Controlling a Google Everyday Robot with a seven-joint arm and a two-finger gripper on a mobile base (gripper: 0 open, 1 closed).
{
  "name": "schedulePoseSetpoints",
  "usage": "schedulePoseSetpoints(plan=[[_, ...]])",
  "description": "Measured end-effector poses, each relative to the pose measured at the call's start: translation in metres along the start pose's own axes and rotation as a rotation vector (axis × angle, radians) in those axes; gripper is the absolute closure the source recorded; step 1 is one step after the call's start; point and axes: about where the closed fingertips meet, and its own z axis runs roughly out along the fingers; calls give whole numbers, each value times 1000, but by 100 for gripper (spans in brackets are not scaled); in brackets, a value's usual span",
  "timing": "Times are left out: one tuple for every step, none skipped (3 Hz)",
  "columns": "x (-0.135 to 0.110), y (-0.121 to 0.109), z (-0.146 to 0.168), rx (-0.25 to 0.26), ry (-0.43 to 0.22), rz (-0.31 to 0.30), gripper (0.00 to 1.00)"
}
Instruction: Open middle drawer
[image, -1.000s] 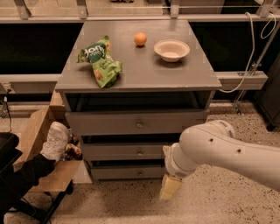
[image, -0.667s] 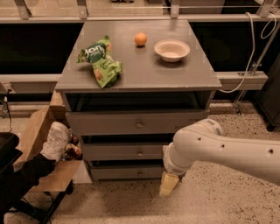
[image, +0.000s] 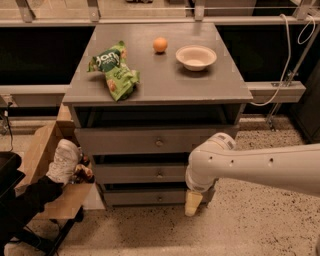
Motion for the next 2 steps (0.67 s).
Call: schedulePoseSetpoints(plan=[[-2,-16,17,25,44,-13,0],[-4,-18,21,24,37,-18,0]])
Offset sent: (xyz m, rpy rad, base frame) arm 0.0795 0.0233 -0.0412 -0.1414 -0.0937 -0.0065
